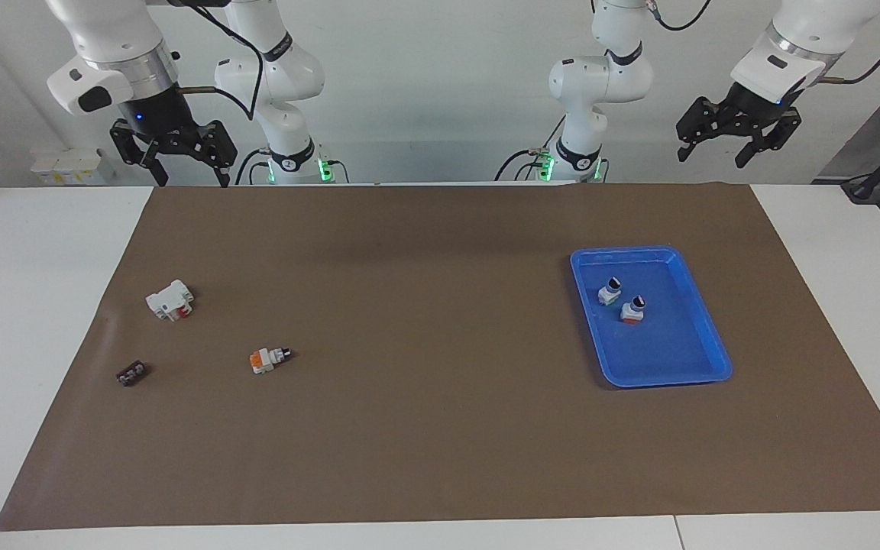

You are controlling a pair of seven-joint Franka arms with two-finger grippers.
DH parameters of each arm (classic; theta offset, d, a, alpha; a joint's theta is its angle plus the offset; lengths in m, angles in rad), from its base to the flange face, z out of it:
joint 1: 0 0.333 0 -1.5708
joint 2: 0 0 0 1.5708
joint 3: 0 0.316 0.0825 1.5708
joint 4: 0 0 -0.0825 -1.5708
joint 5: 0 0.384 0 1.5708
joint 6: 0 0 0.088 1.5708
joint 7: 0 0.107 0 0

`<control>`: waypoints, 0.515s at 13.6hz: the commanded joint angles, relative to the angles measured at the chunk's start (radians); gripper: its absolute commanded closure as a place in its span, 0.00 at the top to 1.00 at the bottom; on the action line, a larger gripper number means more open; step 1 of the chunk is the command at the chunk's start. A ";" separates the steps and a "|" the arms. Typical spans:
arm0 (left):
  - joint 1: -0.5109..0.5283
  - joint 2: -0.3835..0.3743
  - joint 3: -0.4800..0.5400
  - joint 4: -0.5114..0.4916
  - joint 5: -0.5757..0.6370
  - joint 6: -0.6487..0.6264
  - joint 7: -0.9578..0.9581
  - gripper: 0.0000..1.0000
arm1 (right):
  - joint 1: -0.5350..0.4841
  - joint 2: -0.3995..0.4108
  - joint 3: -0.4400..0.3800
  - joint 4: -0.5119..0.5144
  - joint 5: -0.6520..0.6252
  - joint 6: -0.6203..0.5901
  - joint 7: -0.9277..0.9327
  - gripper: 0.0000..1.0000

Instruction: Turn and place switch with both arms

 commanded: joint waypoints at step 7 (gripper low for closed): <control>-0.018 0.027 0.018 0.004 0.026 0.015 0.005 1.00 | -0.005 -0.026 -0.004 -0.047 0.002 0.028 -0.022 1.00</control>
